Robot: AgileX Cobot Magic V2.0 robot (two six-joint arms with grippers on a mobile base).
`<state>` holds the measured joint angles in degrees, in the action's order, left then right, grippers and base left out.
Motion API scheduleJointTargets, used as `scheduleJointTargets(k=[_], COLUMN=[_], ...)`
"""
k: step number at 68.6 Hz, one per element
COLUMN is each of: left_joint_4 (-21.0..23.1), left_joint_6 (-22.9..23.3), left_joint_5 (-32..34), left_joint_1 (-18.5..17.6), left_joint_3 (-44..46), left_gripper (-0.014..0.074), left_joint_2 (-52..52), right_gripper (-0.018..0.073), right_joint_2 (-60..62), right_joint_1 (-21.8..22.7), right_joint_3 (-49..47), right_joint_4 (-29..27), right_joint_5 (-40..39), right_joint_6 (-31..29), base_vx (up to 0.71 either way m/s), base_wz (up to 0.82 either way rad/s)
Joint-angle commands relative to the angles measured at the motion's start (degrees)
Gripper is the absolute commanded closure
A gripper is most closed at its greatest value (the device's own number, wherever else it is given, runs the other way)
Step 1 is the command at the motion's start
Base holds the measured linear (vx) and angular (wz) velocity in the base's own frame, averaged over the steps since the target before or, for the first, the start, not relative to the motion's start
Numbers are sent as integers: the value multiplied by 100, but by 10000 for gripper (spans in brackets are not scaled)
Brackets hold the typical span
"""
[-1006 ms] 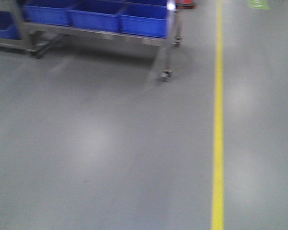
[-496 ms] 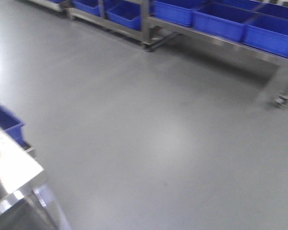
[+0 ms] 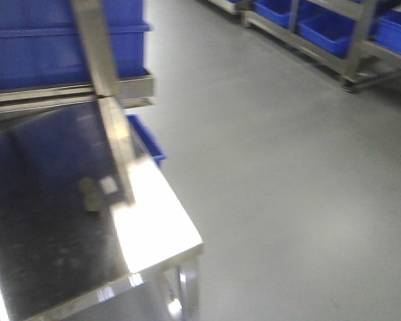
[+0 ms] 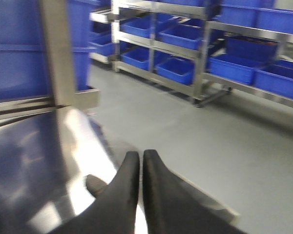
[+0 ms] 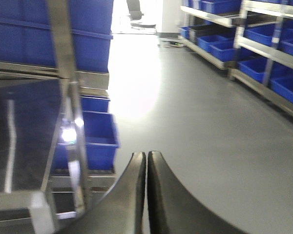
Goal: Move and align brake pads A on conveyor
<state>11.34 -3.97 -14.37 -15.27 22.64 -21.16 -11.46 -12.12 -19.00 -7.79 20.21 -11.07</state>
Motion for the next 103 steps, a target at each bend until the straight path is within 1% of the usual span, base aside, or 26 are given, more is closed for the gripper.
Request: scheduleJointTargets(k=[1, 24, 42, 103], left_joint_4=[37, 37, 42, 42], left_joint_6=[9, 9, 9, 9], left_joint_5=[438, 438, 433, 433], left_joint_1=[-25, -25, -19, -19], left_joint_3=[144, 144, 144, 144], left_gripper=[603, 603, 603, 603], left_joint_2=[-80, -80, -80, -80], right_gripper=[565, 565, 565, 565], right_joint_2=[-58, -58, -58, -58], right_joint_1=[15, 15, 15, 15], right_joint_3=[-147, -147, -147, -147], right_joint_4=[-12, -12, -12, -12], right_joint_5=[-431, -435, -435, -435], right_joint_6=[-41, -41, -41, -41], base_vx=[14, 14, 9, 1], base_wz=[83, 77, 48, 4])
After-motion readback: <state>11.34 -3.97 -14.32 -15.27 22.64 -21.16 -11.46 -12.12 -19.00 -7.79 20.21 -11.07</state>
